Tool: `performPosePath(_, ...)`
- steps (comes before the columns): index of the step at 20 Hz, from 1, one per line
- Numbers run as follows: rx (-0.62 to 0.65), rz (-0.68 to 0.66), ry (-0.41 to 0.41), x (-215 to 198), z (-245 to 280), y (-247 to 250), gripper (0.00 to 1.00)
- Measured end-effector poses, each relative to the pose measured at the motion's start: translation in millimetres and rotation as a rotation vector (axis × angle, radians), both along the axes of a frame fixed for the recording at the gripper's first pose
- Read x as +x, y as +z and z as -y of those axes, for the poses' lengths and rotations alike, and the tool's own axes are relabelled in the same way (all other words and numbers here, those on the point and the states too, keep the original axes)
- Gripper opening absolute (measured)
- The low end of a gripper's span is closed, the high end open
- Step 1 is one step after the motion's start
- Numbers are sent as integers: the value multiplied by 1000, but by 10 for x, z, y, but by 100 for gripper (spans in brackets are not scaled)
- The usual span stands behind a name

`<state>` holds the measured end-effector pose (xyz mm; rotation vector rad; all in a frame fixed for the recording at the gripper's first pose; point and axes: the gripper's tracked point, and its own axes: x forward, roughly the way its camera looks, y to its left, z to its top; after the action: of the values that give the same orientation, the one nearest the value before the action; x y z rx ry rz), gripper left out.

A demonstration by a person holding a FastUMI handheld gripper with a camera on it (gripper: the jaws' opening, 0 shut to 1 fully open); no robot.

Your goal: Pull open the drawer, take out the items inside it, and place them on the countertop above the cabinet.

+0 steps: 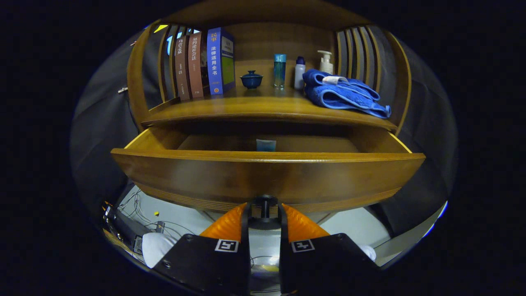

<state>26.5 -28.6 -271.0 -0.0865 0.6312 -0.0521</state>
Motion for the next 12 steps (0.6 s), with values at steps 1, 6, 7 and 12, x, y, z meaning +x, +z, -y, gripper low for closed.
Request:
performPosePath(1,6,-13,4,-109,2,-2,31)
performPosePath(6,7,-84,9,-506,-10,-6,32)
performPosePath(7,10,-96,7,-576,-9,-19,32)
performPosePath(12,25,-168,-2,-886,1,-95,32)
